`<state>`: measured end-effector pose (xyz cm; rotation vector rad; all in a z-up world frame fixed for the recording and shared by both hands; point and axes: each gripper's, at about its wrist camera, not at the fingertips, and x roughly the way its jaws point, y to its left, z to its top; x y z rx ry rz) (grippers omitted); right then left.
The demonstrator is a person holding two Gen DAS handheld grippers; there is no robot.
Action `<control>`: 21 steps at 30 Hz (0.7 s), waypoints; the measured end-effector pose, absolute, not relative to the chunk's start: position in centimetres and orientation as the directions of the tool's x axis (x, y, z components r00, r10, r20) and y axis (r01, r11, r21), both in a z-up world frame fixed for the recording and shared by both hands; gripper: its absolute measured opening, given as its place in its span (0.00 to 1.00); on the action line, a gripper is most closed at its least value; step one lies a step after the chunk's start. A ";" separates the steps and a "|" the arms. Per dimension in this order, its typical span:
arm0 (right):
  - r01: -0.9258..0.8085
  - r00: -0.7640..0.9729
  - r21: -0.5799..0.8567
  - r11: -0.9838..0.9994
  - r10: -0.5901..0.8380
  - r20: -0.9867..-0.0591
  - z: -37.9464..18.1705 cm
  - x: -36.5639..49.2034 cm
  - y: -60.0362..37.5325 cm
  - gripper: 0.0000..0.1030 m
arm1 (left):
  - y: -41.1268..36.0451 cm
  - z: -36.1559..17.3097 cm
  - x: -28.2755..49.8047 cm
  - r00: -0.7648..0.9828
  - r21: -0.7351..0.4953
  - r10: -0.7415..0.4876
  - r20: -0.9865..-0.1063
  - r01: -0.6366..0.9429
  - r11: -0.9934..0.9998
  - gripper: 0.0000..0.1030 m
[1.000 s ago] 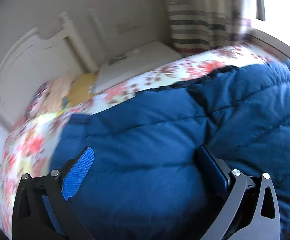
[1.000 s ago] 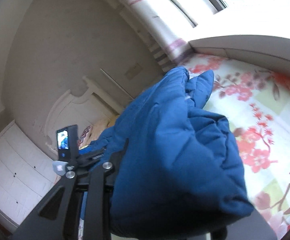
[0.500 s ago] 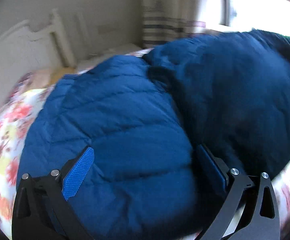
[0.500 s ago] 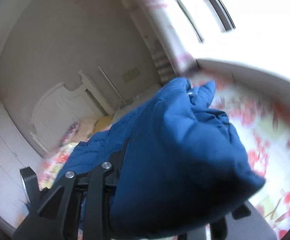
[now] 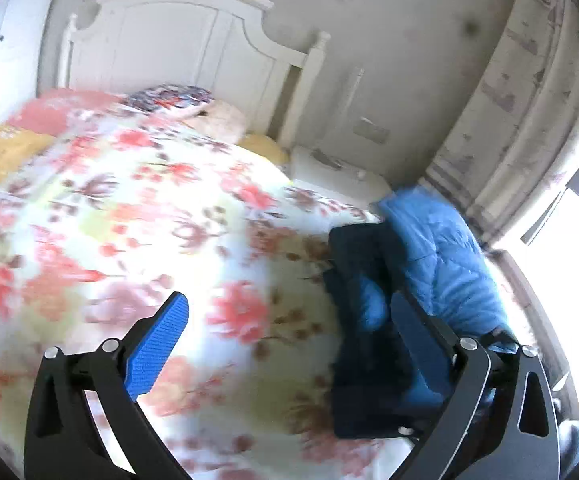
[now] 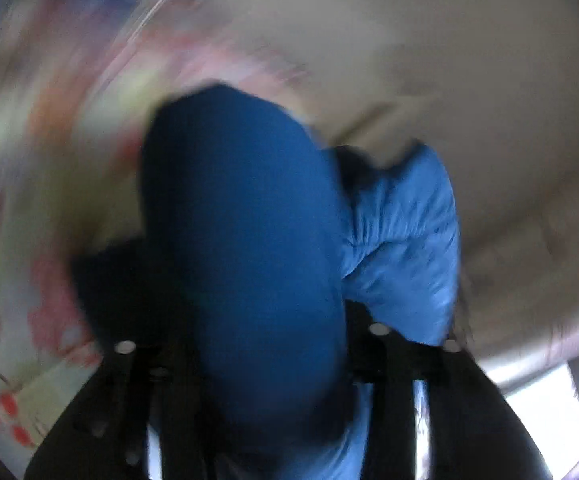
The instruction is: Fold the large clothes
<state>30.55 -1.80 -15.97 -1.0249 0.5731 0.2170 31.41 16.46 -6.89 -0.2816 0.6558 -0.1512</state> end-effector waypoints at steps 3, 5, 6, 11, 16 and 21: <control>-0.361 0.882 -0.806 0.470 -0.109 -0.458 -18.2 29.6 -0.5 0.42 | 15.7 -7.0 31.4 0.769 -0.263 -0.229 -0.597 0.083 0.961 0.94; -0.365 0.877 -0.767 0.528 -0.080 -0.473 -17.2 29.7 -1.7 0.45 | 14.5 -6.6 32.6 0.760 -0.246 -0.257 -0.597 0.131 0.960 0.94; -0.367 0.878 -0.765 0.529 -0.074 -0.473 -17.1 29.6 -2.0 0.45 | 13.5 -5.9 33.7 0.757 -0.234 -0.274 -0.594 0.163 0.958 0.94; -0.360 0.891 -0.763 0.537 -0.045 -0.452 -16.7 28.8 -3.3 0.43 | 5.3 -2.1 37.7 0.734 -0.132 -0.360 -0.575 0.351 0.927 0.94; -0.347 0.915 -0.797 0.494 -0.010 -0.404 -17.1 27.0 -3.4 0.58 | -3.4 -0.3 42.7 0.697 0.017 -0.376 -0.611 0.486 0.874 0.95; -0.511 0.835 -0.527 0.679 0.248 -0.491 -11.7 22.3 -8.2 0.65 | -6.5 -3.5 47.4 0.662 0.099 -0.274 -0.698 0.468 0.878 0.95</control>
